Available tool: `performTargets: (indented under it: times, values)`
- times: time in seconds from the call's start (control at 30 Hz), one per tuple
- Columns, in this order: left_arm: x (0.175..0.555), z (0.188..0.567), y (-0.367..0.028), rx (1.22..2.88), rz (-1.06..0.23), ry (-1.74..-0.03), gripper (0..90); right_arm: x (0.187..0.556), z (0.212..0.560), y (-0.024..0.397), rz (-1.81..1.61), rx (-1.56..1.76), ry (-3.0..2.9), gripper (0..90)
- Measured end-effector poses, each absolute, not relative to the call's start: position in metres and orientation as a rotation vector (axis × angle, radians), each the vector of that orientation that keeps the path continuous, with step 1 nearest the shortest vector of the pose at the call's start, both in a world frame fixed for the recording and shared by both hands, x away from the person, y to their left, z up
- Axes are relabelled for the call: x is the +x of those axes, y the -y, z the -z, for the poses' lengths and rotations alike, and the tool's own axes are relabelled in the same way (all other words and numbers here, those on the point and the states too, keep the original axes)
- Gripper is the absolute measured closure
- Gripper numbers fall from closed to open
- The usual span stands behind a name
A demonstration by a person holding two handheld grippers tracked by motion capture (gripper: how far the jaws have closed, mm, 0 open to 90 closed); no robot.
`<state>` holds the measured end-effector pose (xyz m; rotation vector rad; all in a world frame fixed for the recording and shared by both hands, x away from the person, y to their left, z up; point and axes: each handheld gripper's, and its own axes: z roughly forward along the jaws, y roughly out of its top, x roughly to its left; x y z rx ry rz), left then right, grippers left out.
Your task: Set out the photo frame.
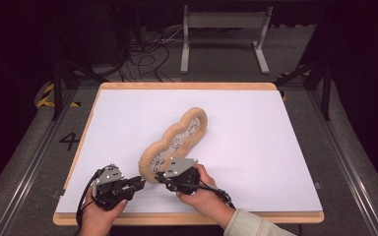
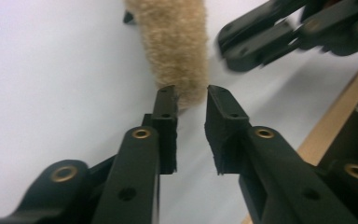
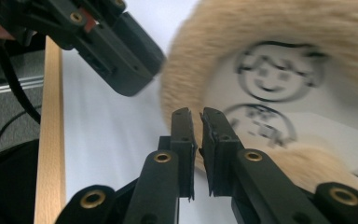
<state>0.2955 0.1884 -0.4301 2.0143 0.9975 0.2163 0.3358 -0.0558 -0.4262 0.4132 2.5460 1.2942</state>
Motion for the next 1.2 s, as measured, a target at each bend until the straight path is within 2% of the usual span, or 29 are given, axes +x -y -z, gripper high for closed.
performTargets:
  times: [0.03,0.07,0.2,0.5,0.57,0.63,1.03,1.2]
  values:
    - [0.297,0.430,-0.189,2.016,-0.219,-1.004,66.4,0.337,0.424,0.061,-1.298,0.428,-2.537,83.1]
    - [0.299,0.431,-0.187,2.016,-0.204,-1.016,59.3,0.339,0.419,0.072,-1.308,0.459,-2.518,82.5]
    - [0.300,0.432,-0.182,2.020,-0.220,-1.022,46.3,0.343,0.413,0.086,-1.322,0.507,-2.486,81.9]
    - [0.311,0.435,-0.165,1.983,-0.219,-1.093,37.0,0.355,0.404,0.114,-1.323,0.609,-2.406,81.2]
    - [0.317,0.436,-0.160,1.976,-0.251,-1.115,37.8,0.356,0.403,0.117,-1.315,0.623,-2.399,80.6]
    - [0.319,0.436,-0.163,1.977,-0.281,-1.128,43.9,0.356,0.403,0.120,-1.314,0.629,-2.392,79.6]
    - [0.322,0.436,-0.182,1.933,-0.283,-1.191,51.5,0.364,0.398,0.143,-1.281,0.727,-2.326,76.6]
    - [0.322,0.435,-0.182,1.937,-0.278,-1.182,57.5,0.390,0.394,0.161,-1.240,0.839,-2.292,69.2]
